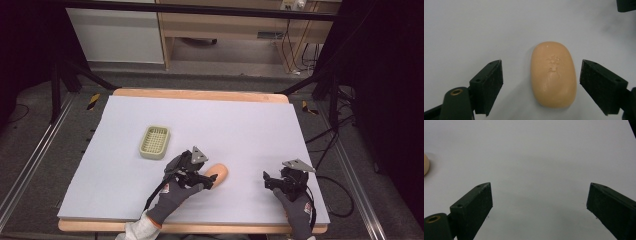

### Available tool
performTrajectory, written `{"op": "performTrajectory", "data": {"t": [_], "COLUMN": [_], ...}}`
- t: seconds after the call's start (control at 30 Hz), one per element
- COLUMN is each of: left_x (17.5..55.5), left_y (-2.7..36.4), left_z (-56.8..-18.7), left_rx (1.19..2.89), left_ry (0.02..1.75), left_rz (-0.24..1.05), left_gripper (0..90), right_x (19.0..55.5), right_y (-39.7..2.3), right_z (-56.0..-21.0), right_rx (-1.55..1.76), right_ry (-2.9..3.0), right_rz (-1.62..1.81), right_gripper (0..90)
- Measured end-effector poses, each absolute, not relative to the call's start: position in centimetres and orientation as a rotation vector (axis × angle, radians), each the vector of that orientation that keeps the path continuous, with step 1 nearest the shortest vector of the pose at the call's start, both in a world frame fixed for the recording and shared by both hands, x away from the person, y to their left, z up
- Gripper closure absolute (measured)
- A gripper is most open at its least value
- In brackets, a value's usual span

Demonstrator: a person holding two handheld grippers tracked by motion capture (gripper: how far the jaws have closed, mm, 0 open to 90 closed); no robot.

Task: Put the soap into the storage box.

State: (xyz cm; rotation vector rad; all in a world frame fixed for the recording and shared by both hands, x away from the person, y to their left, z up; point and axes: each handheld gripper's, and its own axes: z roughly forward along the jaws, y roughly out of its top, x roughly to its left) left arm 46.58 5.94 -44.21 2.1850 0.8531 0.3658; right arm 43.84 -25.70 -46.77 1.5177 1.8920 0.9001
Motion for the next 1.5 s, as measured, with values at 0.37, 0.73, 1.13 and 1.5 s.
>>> {"op": "performTrajectory", "data": {"t": [0.37,0.73,1.13,1.5], "left_x": [46.8,47.0,47.1,47.4], "left_y": [5.1,4.0,3.5,2.8], "left_z": [-44.9,-45.8,-46.6,-47.5], "left_rx": [2.215,2.264,2.290,2.327], "left_ry": [0.846,0.836,0.834,0.839], "left_rz": [0.355,0.341,0.326,0.324], "left_gripper": [17.9,17.4,18.1,23.2], "right_x": [43.9,43.9,44.0,44.1], "right_y": [-25.6,-25.6,-25.5,-25.5], "right_z": [-46.8,-46.9,-46.9,-47.0], "right_rx": [1.509,1.516,1.520,1.521], "right_ry": [1.900,1.902,1.907,1.910], "right_rz": [0.892,0.896,0.896,0.892], "right_gripper": [6.8,6.8,6.8,6.8]}}
